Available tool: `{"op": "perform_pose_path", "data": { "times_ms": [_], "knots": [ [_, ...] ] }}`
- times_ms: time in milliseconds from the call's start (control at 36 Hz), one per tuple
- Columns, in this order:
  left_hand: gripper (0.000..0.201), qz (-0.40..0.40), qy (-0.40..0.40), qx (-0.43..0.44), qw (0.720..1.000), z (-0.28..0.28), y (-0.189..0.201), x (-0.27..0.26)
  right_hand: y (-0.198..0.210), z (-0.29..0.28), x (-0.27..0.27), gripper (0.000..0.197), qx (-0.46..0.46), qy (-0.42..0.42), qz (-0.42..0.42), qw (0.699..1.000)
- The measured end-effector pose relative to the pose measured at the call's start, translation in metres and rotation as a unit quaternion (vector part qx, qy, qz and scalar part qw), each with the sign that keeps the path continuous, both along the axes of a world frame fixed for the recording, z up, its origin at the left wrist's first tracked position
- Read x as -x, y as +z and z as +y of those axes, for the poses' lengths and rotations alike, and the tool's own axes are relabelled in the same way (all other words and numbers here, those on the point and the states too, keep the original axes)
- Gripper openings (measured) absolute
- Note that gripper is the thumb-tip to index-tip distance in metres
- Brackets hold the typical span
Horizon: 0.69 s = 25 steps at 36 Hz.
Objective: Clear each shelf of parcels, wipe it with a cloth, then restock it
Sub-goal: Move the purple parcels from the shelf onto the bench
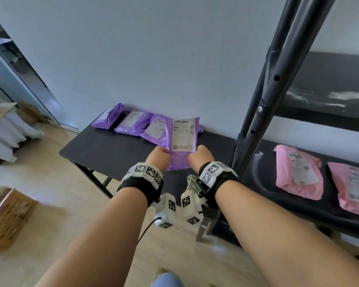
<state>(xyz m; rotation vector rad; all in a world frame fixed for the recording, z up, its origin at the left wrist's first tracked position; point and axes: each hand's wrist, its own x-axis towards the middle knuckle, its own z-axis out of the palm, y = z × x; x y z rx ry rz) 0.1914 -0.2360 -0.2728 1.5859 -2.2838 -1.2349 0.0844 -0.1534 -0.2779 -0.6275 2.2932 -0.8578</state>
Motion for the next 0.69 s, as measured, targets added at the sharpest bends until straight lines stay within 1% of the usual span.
{"op": "perform_pose_path", "data": {
  "times_ms": [111, 333, 528, 639, 694],
  "knots": [
    [0.034, 0.001, -0.030, -0.011, 0.999, -0.034, -0.013, 0.032, -0.019, -0.024, 0.020, 0.033, -0.024, -0.032, -0.014, 0.999],
    [0.033, -0.035, -0.147, -0.048, 0.987, -0.087, -0.049, 0.110, -0.044, -0.062, 0.075, 0.030, -0.079, -0.142, -0.023, 0.986],
    [0.048, -0.035, -0.241, -0.091, 0.966, -0.126, -0.069, 0.154, -0.062, -0.087, 0.104, 0.032, -0.074, -0.217, -0.048, 0.972],
    [0.056, -0.035, -0.287, -0.108, 0.951, -0.135, -0.090, 0.164, -0.074, -0.091, 0.113, 0.033, -0.085, -0.222, -0.048, 0.970],
    [0.056, -0.047, -0.300, -0.100, 0.948, -0.137, -0.098, 0.165, -0.079, -0.093, 0.116, 0.030, -0.093, -0.213, -0.051, 0.971]
  ]
}}
